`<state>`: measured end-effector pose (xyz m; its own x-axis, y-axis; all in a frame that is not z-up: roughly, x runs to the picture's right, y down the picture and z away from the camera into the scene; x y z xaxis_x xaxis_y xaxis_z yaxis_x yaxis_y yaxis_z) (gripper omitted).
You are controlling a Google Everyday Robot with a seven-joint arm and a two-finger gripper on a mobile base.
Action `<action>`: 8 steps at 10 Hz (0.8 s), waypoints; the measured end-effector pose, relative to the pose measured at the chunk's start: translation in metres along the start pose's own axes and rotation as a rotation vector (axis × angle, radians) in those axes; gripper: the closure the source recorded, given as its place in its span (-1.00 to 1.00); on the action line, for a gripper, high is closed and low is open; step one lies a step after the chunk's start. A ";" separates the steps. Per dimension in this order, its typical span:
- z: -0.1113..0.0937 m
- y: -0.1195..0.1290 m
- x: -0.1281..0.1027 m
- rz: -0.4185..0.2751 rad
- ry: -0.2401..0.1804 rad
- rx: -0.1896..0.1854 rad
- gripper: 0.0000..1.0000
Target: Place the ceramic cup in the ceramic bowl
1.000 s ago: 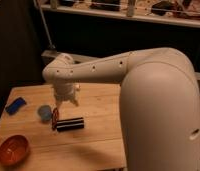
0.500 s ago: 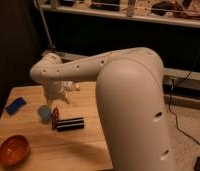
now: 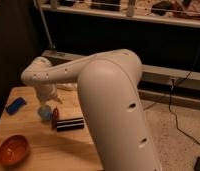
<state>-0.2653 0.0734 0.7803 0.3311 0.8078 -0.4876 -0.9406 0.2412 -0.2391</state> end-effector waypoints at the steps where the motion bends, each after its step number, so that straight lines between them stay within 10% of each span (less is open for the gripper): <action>1: 0.007 0.003 -0.003 -0.015 -0.013 0.001 -0.30; 8: 0.050 0.015 -0.009 -0.064 -0.005 0.017 -0.30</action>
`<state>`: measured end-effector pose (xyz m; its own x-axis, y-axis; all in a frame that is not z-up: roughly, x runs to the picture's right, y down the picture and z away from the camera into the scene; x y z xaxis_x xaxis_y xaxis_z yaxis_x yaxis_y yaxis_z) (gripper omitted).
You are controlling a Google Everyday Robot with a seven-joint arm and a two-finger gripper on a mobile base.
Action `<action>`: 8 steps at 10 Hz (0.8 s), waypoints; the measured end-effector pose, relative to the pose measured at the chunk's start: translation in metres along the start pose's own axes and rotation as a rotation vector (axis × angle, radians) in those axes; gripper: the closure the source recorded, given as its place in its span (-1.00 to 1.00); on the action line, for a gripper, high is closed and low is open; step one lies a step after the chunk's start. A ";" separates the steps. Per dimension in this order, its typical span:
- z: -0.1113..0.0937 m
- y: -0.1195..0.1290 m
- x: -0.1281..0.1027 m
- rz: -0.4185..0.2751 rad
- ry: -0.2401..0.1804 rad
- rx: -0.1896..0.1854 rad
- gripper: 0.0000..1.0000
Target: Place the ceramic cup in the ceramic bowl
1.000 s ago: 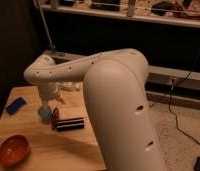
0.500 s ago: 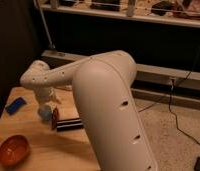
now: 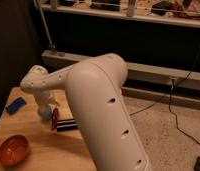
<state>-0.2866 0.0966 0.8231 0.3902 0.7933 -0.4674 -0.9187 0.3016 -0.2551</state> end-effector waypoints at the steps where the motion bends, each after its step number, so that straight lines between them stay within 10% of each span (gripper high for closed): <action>1: 0.006 0.002 -0.001 -0.006 0.006 -0.001 -0.30; 4: 0.021 0.002 0.000 -0.019 0.026 -0.004 -0.04; 8: 0.033 0.000 0.003 -0.033 0.050 -0.002 0.81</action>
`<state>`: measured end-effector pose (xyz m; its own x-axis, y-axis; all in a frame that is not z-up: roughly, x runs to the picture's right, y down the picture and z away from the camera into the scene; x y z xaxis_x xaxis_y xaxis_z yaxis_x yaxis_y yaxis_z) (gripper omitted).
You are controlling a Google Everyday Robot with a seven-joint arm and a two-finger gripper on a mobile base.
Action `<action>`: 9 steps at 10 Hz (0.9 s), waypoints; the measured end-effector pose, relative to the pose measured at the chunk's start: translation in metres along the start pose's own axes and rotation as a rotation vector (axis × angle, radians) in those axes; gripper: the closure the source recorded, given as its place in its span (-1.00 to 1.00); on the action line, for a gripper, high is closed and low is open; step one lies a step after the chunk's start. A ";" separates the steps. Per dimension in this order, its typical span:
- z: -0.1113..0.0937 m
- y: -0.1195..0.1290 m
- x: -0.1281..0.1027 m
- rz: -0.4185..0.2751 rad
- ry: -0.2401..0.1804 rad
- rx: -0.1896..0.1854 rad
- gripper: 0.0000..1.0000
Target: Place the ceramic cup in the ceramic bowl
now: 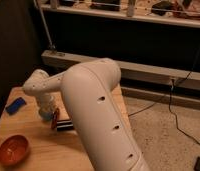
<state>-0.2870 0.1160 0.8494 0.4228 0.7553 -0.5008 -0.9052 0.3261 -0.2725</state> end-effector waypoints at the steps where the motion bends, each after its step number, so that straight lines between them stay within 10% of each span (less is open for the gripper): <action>1: 0.000 0.000 0.000 -0.002 0.006 -0.002 0.97; 9: -0.084 0.032 0.027 -0.149 0.005 -0.135 1.00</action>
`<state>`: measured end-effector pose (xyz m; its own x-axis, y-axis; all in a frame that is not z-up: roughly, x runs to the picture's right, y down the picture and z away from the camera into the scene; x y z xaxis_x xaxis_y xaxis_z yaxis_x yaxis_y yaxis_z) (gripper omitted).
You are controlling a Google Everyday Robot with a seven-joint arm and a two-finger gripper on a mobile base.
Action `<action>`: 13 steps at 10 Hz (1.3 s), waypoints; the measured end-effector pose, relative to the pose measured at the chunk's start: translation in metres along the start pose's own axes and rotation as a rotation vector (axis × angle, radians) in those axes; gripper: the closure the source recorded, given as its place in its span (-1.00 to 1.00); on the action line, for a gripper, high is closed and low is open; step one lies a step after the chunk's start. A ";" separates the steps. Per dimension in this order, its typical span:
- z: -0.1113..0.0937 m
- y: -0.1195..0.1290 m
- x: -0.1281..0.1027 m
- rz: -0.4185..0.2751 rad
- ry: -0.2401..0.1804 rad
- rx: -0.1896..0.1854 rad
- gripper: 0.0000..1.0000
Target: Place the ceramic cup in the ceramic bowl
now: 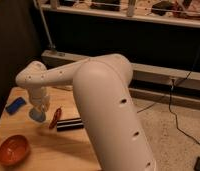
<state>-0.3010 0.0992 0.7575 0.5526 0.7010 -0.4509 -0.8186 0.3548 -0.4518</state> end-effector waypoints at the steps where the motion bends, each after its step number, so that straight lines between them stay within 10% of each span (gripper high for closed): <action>1: -0.010 0.004 0.007 -0.026 -0.003 -0.008 1.00; 5: -0.028 0.024 0.040 -0.171 -0.006 0.023 1.00; 13: -0.030 0.144 0.081 -0.669 0.037 -0.004 1.00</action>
<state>-0.3694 0.1885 0.6331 0.9459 0.3092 -0.0986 -0.2972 0.7032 -0.6459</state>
